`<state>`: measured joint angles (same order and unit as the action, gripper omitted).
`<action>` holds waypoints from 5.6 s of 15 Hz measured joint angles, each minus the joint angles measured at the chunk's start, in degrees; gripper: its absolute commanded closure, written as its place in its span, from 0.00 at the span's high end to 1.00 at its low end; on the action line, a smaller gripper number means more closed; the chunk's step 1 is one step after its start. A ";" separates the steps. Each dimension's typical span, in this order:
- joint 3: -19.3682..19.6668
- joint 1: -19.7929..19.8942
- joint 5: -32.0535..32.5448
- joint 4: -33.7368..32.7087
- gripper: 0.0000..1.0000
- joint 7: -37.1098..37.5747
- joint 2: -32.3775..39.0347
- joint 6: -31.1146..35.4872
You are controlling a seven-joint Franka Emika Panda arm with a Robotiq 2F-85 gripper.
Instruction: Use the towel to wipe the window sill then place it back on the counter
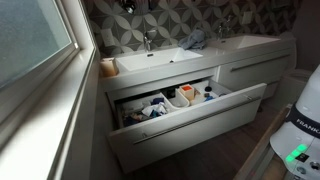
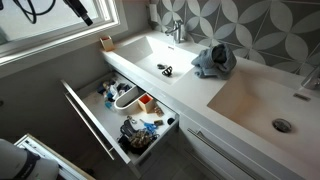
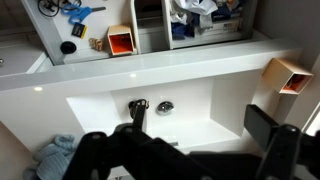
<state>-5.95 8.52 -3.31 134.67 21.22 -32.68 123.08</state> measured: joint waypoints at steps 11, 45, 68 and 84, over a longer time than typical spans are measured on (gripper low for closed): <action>7.61 5.67 3.78 -15.86 1.00 1.76 21.79 12.63; 27.32 6.07 -1.40 -44.11 1.00 6.09 66.62 32.11; 7.43 20.62 -6.37 -70.64 0.25 -16.55 89.30 40.06; -8.82 30.79 -19.13 -59.42 0.07 -22.53 69.89 34.91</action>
<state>-14.77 39.31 -22.44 75.25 -1.31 37.21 157.99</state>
